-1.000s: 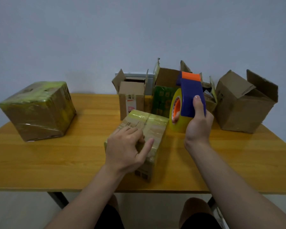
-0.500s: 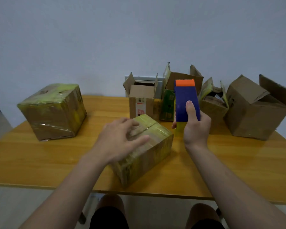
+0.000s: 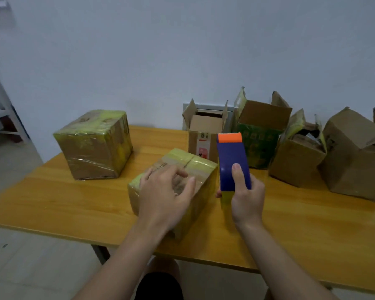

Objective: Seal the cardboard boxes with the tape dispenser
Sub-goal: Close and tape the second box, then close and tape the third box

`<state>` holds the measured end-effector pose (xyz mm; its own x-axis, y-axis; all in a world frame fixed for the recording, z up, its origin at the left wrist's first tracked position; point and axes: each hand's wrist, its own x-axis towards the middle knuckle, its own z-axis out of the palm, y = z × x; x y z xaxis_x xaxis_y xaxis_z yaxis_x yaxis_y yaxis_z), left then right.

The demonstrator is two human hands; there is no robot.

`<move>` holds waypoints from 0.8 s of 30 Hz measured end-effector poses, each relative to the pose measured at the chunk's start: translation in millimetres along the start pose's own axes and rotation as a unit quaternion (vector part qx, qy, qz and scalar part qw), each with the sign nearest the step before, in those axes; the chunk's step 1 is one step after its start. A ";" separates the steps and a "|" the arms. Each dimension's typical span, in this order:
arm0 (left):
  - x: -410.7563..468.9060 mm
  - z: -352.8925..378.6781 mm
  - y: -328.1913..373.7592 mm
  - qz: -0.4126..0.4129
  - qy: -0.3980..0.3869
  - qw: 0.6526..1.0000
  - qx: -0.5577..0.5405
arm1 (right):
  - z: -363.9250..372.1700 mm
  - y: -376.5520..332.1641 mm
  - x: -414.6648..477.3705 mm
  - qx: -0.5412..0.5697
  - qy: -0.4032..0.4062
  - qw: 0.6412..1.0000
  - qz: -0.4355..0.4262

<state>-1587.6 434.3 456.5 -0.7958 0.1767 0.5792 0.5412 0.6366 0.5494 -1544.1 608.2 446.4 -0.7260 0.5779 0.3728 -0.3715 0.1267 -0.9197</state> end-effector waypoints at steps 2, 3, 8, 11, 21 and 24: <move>-13.7 -7.9 -12.7 0.024 -0.005 1.000 -0.004 | 13.8 4.8 -7.1 0.004 -0.008 1.000 0.002; -21.6 -11.5 -20.9 0.047 -0.021 0.999 0.016 | 20.1 6.0 -9.2 0.007 -0.005 1.000 0.004; -40.9 -23.5 -55.1 0.124 -0.093 0.983 0.098 | 51.3 11.2 -13.8 0.017 -0.014 1.000 0.014; -32.7 -21.0 -63.6 0.114 -0.083 0.980 0.142 | 62.5 15.7 -9.9 0.012 -0.024 0.999 0.031; 54.3 0.3 -104.5 0.029 -0.066 0.970 0.232 | 52.2 33.4 -7.8 -0.005 -0.059 0.997 0.055; 79.1 4.9 -113.5 -0.001 -0.090 0.964 0.251 | 42.2 37.9 -1.1 -0.003 -0.051 0.997 0.060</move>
<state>-1713.3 379.7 437.0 -0.8556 0.2733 0.4396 0.3753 0.9124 0.1633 -1581.8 578.3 416.2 -0.8198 0.5047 0.2706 -0.2753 0.0670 -0.9590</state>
